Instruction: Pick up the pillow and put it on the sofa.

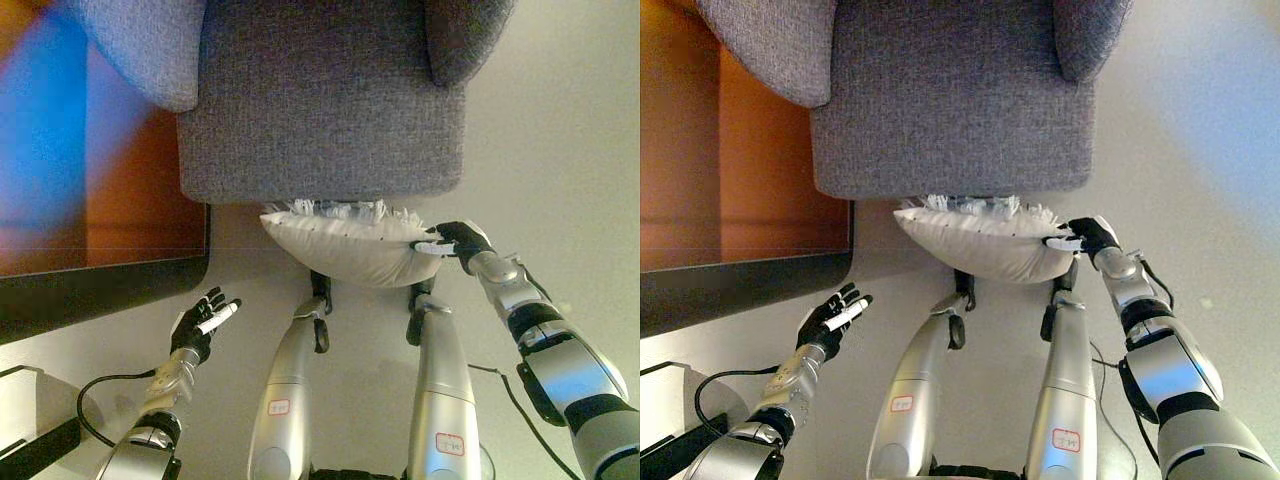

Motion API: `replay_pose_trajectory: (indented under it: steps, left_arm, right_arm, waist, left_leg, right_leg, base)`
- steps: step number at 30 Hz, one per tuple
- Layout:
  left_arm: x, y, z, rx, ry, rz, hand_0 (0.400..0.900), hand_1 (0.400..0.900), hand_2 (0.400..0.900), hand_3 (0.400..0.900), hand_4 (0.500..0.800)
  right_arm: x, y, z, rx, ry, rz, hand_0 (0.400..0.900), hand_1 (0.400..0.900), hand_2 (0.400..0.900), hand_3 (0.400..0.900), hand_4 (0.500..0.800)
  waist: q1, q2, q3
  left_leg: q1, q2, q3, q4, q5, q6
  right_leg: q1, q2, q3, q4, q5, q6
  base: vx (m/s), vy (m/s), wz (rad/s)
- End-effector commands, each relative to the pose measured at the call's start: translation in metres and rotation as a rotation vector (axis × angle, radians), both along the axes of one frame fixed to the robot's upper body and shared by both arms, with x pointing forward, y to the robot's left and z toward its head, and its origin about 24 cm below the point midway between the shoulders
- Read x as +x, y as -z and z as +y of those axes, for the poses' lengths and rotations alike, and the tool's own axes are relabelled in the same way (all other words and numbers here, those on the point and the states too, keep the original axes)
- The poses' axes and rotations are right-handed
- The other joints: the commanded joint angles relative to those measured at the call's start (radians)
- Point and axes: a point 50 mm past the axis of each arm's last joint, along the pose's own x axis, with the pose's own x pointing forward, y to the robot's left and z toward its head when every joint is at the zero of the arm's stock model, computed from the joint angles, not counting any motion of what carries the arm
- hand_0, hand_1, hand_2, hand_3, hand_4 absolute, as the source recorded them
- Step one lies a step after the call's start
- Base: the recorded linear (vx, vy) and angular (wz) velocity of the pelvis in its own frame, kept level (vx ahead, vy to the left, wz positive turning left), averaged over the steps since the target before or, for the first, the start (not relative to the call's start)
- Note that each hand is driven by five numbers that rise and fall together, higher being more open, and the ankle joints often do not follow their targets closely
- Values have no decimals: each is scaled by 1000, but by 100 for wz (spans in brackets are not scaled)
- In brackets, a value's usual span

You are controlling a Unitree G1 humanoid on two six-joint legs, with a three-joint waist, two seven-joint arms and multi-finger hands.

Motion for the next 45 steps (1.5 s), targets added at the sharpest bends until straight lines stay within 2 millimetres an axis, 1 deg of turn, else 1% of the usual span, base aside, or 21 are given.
replay_pose_trajectory:
  steps: [1, 6, 10, 16, 18, 19, 20, 22, 24, 28, 29, 31, 33, 35, 38, 40, 41, 43, 45]
  left_arm:
    - [-21, 9, 9, -13, -59, -4, 900, 900, 900, 900, 800]
    - [-23, 10, 9, -22, -60, -6, 900, 900, 900, 900, 800]
    - [-24, 10, 10, -21, -56, -5, 900, 900, 900, 900, 800]
    - [-31, 4, 32, 23, -70, 15, 900, 900, 900, 900, 800]
    - [-40, 4, 45, 56, -72, 61, 900, 900, 900, 900, 800]
    - [-41, 5, 47, 60, -72, 66, 900, 900, 900, 900, 800]
    - [-50, 7, 52, 67, -77, 96, 900, 900, 900, 900, 800]
    - [-65, 15, 57, 82, -92, 160, 900, 900, 900, 900, 800]
    - [-82, 23, 60, 83, -126, 222, 900, 900, 900, 900, 800]
    - [-121, 38, 68, 85, -199, 338, 900, 900, 900, 900, 800]
    - [-129, 40, 71, 84, -214, 361, 900, 900, 900, 900, 800]
    - [-139, 42, 74, 83, -243, 396, 900, 900, 900, 900, 800]
    - [-146, 43, 81, 81, -277, 432, 900, 900, 900, 900, 800]
    - [-149, 42, 85, 82, -292, 447, 900, 900, 900, 900, 800]
    - [-149, 42, 88, 78, -307, 460, 900, 900, 900, 900, 800]
    - [-150, 44, 86, 78, -307, 470, 900, 900, 900, 900, 800]
    - [-150, 45, 85, 75, -310, 471, 900, 900, 900, 900, 800]
    - [-150, 47, 83, 78, -304, 480, 900, 900, 900, 900, 800]
    - [-149, 47, 82, 76, -307, 477, 900, 900, 900, 900, 800]
  right_arm:
    - [10, -37, -14, -39, -5, -103, 400, 400, 400, 400, 500]
    - [8, -37, -18, -65, -12, -94, 400, 400, 400, 400, 500]
    - [5, -30, -17, -104, -16, -93, 400, 400, 400, 400, 500]
    - [-13, -3, -19, -143, -31, -90, 400, 400, 400, 400, 500]
    - [-26, 14, -22, -142, -39, -65, 400, 400, 400, 400, 500]
    - [-28, 15, -22, -141, -37, -64, 400, 400, 400, 400, 500]
    - [-35, 23, -25, -137, -38, -44, 400, 400, 400, 400, 500]
    - [-51, 36, -28, -150, -51, -7, 400, 400, 400, 400, 500]
    - [-65, 42, -31, -162, -78, 19, 400, 400, 400, 400, 500]
    - [-94, 38, -40, -217, -146, 31, 400, 400, 400, 400, 500]
    - [-98, 34, -42, -241, -168, 18, 400, 400, 400, 400, 500]
    - [-101, 20, -42, -273, -215, -7, 400, 400, 400, 400, 500]
    - [-97, -1, -39, -331, -281, -55, 400, 400, 400, 400, 500]
    - [-88, -23, -34, -386, -335, -118, 400, 400, 400, 400, 500]
    - [-68, -67, -21, -482, -406, -227, 400, 400, 400, 400, 500]
    - [-54, -105, -14, -555, -449, -303, 400, 400, 400, 400, 500]
    - [-50, -116, -11, -569, -461, -325, 400, 400, 400, 400, 500]
    - [-38, -153, 1, -621, -490, -397, 400, 400, 400, 400, 500]
    - [-30, -184, 13, -658, -531, -457, 400, 400, 400, 400, 500]
  waist:
    - [-18, 92, 3]
    - [-20, 91, 3]
    - [-20, 73, 3]
    - [-19, -14, 3]
    - [-11, -64, -32]
    - [-10, -70, -37]
    - [-5, -92, -66]
    - [-2, -129, -123]
    - [-3, -160, -181]
    - [-19, -205, -298]
    - [-23, -211, -317]
    - [-29, -222, -362]
    - [-35, -231, -403]
    - [-36, -237, -425]
    - [-28, -247, -450]
    - [-19, -254, -466]
    - [-17, -254, -470]
    - [-3, -263, -486]
    - [8, -271, -498]
  left_leg:
    - [-19, -66, 45, 66, -73, 35]
    - [5, -66, 49, 55, -73, 36]
    - [60, -69, 48, 30, -75, 33]
    - [213, -68, 33, -35, -83, 33]
    - [299, -60, 30, -79, -88, 33]
    - [311, -58, 31, -86, -88, 33]
    - [357, -55, 31, -114, -90, 33]
    - [445, -48, 35, -170, -87, 31]
    - [525, -44, 39, -228, -82, 31]
    - [655, -31, 63, -322, -79, 34]
    - [688, -26, 69, -338, -85, 34]
    - [721, -17, 80, -362, -84, 36]
    - [762, -4, 95, -384, -90, 35]
    - [788, 4, 102, -399, -93, 34]
    - [811, 11, 109, -421, -92, 28]
    - [821, 14, 112, -432, -88, 24]
    - [823, 15, 112, -435, -87, 23]
    - [831, 19, 115, -436, -87, 20]
    - [837, 24, 120, -435, -88, 17]
  right_leg:
    - [9, 67, -27, 0, -87, -51]
    - [30, 68, -29, -15, -84, -52]
    - [91, 69, -40, -52, -78, -47]
    - [285, 65, -80, -166, -56, -25]
    - [391, 53, -104, -229, -44, -7]
    - [405, 52, -107, -239, -42, -4]
    - [460, 47, -117, -277, -37, 6]
    - [563, 40, -134, -348, -25, 26]
    - [652, 38, -144, -413, -10, 46]
    - [783, 39, -144, -513, 20, 82]
    - [811, 38, -142, -525, 21, 90]
    - [833, 36, -144, -540, 33, 100]
    - [859, 31, -151, -550, 37, 111]
    - [879, 31, -154, -558, 37, 117]
    - [906, 30, -167, -576, 40, 122]
    - [919, 30, -175, -588, 42, 124]
    - [923, 30, -176, -591, 42, 124]
    - [931, 33, -180, -592, 37, 123]
    - [939, 35, -188, -591, 32, 121]
  base:
    - [-16, 33, -1]
    - [-19, 41, -2]
    - [-2, 8, 0]
    - [-30, -43, -3]
    - [68, -86, -7]
    - [122, -43, -9]
    - [123, -13, -13]
    - [195, 1, -22]
    - [219, 36, -33]
    - [213, 68, -34]
    - [162, 77, -30]
    - [118, 56, -26]
    - [98, 29, -26]
    - [31, -1, -20]
    - [-20, -8, -17]
    - [-21, 3, -11]
    - [-13, 11, -9]
    - [5, 17, -7]
    - [9, 5, -3]
